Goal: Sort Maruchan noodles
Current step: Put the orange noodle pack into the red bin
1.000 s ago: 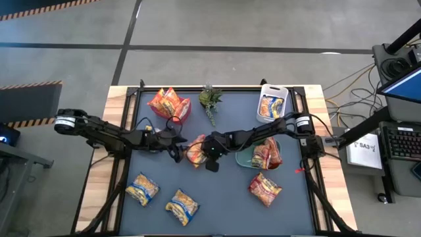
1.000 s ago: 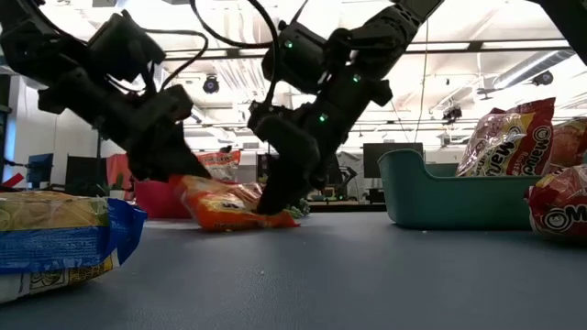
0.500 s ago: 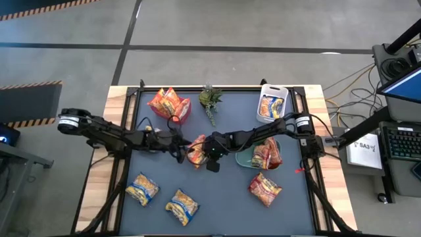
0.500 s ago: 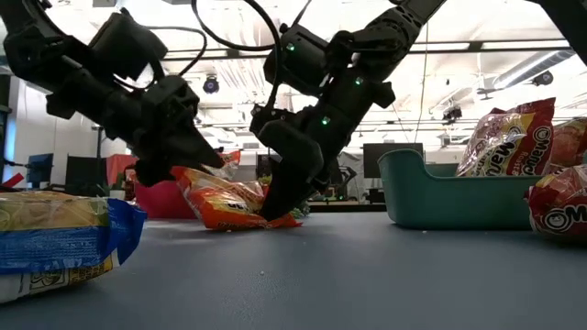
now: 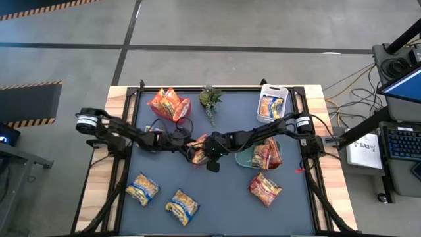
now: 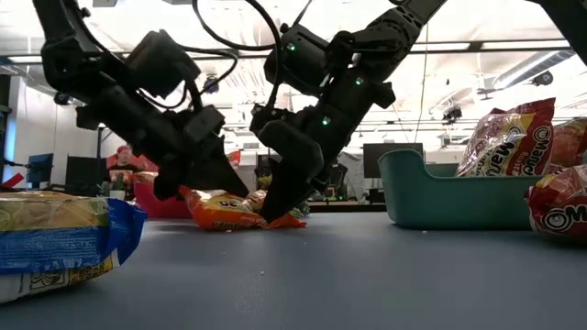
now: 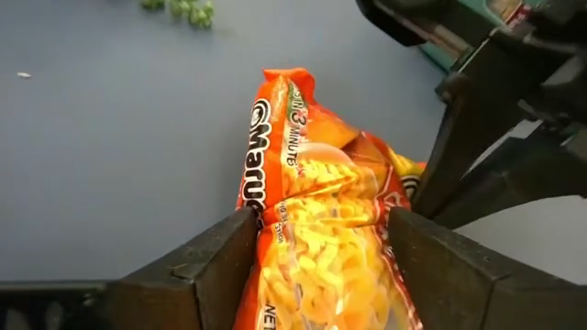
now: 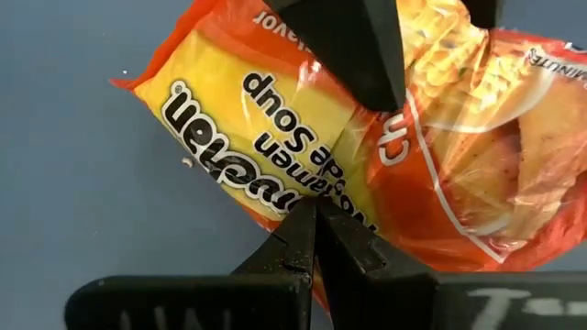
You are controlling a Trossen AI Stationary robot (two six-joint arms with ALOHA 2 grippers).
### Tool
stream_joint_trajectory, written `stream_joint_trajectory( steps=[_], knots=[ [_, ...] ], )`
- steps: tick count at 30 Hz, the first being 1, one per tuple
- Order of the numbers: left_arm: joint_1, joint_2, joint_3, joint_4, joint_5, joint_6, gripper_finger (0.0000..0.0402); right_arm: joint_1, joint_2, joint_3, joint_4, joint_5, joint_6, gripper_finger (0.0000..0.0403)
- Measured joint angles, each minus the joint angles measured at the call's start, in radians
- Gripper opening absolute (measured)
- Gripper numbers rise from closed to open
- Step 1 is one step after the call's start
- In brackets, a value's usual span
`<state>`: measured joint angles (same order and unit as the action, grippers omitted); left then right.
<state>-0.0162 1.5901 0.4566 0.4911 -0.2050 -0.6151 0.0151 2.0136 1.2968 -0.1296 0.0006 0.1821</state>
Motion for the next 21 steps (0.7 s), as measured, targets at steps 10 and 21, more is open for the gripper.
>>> stream_joint_trajectory(
  steps=[10,21],
  knots=[
    [0.000,-0.015,0.001,-0.028,0.035,0.011,0.0173,0.000,0.000,-0.002,0.010,-0.002,-0.011,0.0008],
    [-0.002,-0.043,0.002,-0.048,0.040,0.031,0.0137,0.000,-0.008,-0.002,0.011,-0.010,0.024,0.0047]
  ],
)
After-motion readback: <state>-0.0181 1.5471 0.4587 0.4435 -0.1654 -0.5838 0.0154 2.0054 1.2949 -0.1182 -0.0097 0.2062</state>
